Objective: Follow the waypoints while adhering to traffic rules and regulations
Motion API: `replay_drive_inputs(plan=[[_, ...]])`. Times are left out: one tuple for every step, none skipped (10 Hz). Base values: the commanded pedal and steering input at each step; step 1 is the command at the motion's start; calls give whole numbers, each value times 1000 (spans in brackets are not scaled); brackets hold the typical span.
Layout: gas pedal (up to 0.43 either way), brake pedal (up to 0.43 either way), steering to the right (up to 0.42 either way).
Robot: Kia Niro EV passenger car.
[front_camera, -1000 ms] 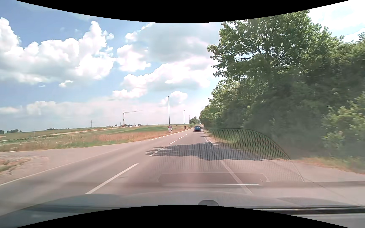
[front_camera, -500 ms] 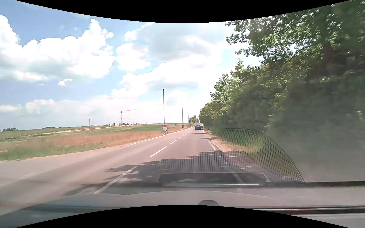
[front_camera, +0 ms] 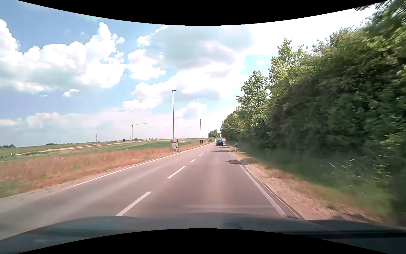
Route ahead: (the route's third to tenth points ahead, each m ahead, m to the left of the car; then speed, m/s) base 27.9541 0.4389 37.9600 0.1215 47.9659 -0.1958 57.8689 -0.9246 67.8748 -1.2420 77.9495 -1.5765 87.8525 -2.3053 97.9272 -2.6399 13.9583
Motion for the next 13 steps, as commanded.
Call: replay_drive_inputs(plan=[[138, 0, 6], [138, 0, 7], [138, 0, 7], [138, 0, 7], [138, 0, 7], [138, 0, 7], [138, 0, 7], [138, 0, 7], [138, 0, 7], [138, 0, 7], [138, 0, 6], [138, 0, 4], [138, 0, 1]])
